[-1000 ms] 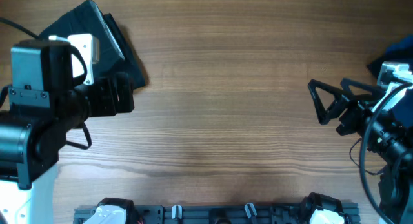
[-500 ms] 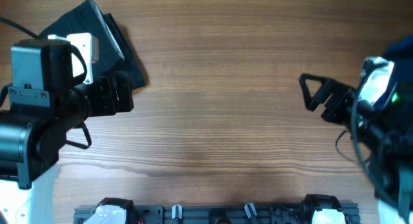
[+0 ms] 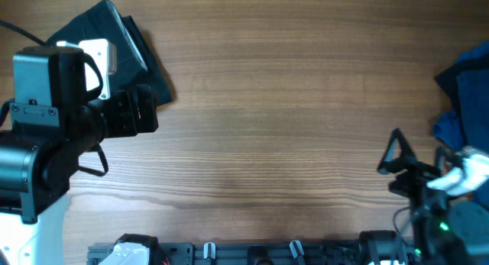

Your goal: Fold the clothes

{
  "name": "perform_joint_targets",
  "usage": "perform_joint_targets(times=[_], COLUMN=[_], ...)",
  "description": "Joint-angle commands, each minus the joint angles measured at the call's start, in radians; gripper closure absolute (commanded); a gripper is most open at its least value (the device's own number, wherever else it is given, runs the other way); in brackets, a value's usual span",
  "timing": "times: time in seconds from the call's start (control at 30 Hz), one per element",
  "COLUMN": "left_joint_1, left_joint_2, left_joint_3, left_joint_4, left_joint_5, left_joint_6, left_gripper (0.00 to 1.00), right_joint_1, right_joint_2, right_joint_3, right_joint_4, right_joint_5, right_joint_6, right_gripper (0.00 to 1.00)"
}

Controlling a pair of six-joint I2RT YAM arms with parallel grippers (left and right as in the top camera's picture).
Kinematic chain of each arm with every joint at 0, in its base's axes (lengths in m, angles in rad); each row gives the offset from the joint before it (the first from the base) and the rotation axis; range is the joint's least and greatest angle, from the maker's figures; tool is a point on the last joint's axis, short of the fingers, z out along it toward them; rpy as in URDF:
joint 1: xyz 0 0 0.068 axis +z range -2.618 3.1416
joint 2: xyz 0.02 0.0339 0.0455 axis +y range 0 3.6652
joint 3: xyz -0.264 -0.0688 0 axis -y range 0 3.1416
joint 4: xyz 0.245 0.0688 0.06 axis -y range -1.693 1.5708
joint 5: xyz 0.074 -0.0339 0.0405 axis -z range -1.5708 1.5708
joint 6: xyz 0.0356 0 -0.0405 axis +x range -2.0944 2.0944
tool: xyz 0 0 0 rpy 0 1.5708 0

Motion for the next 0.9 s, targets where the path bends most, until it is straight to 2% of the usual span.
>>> perform_joint_targets(times=[0.0,0.07,0.17,0.27,0.43,0.87], left_joint_1=[-0.008,-0.008,-0.008,-0.008,-0.008,-0.008], left_joint_2=[-0.003,-0.003,-0.003,-0.003,-0.003,-0.003], left_joint_3=[0.007,0.007,0.007,0.007,0.007,0.007], left_joint_4=[0.002,0.002,0.002,0.002,0.002,0.002], left_joint_5=[-0.013,-0.013,-0.013,-0.013,-0.013,-0.013], left_joint_6=[-0.016,-0.016,-0.016,-0.016,-0.016,-0.016], left_gripper=[0.00,0.00,0.00,0.00,0.00,0.00], right_joint_1=[-0.005,-0.005,-0.005,-0.005,-0.003,-0.003], right_joint_2=[-0.086,-0.122,-0.195,-0.292,-0.303,-0.302], right_joint_3=[-0.245,-0.364,-0.492,-0.578,-0.691,-0.716], right_joint_4=[0.072,0.172,0.283,0.336,0.444,0.469], right_joint_5=[0.026,0.019,0.000,-0.003,-0.058,-0.090], right_joint_6=[0.053,0.122,0.128,0.120,0.122,0.127], right_gripper=[0.00,0.00,0.00,0.00,0.00,0.00])
